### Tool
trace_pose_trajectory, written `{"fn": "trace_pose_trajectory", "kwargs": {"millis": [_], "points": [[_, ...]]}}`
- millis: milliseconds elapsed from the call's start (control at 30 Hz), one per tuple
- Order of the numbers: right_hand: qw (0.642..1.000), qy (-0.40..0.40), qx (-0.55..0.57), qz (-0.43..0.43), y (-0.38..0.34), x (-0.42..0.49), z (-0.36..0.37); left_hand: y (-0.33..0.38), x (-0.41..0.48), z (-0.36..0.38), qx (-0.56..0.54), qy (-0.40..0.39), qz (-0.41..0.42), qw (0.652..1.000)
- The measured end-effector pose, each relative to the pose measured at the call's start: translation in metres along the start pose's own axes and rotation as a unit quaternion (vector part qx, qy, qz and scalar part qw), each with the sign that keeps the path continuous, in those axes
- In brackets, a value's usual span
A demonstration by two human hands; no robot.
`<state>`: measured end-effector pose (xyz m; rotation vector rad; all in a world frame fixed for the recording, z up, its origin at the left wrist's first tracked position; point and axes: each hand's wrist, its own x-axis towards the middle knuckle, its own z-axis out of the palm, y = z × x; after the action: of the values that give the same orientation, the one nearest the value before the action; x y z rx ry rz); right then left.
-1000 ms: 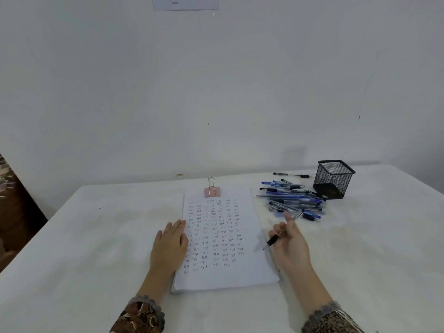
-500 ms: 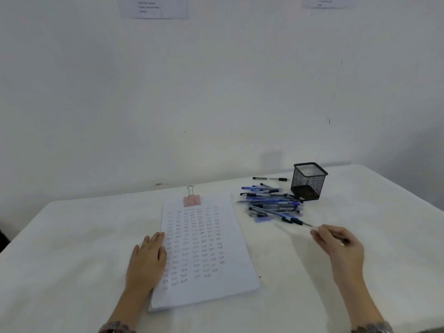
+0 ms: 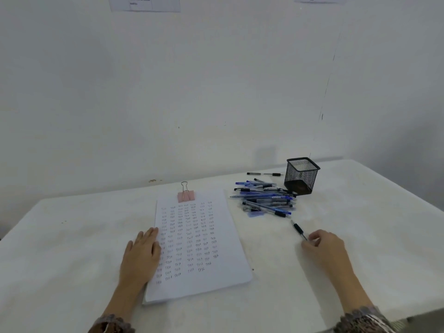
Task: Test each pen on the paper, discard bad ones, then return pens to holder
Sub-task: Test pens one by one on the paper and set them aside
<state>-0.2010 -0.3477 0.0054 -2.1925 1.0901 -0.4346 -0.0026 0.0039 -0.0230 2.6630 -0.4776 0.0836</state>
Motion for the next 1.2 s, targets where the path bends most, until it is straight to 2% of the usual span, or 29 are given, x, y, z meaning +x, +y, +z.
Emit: {"fn": "trace_pose_trajectory", "kwargs": {"millis": [333,600,733,867,1000,1200], "points": [[0.994,-0.019,-0.105,-0.029,-0.01,0.011,0.007,0.001,-0.001,-0.001,-0.003,0.004,0.003,1.0],[0.98,-0.035,-0.193,-0.009,-0.031,0.018,0.002,0.0,-0.001,0.0,-0.005,0.003,0.004,1.0],[0.977,0.014,-0.171,-0.128,-0.06,0.029,0.019,0.0,-0.001,0.0,-0.001,0.002,0.004,1.0],[0.941,0.004,-0.216,-0.261,-0.082,0.04,0.046,0.001,-0.002,-0.001,-0.005,-0.003,0.001,1.0],[0.916,-0.019,-0.278,-0.289,-0.089,0.051,0.063,0.001,-0.002,-0.001,0.003,-0.001,0.002,1.0],[0.894,-0.032,-0.287,-0.342,-0.09,0.068,0.07,0.001,-0.003,-0.001,0.006,0.005,0.006,1.0]]}}
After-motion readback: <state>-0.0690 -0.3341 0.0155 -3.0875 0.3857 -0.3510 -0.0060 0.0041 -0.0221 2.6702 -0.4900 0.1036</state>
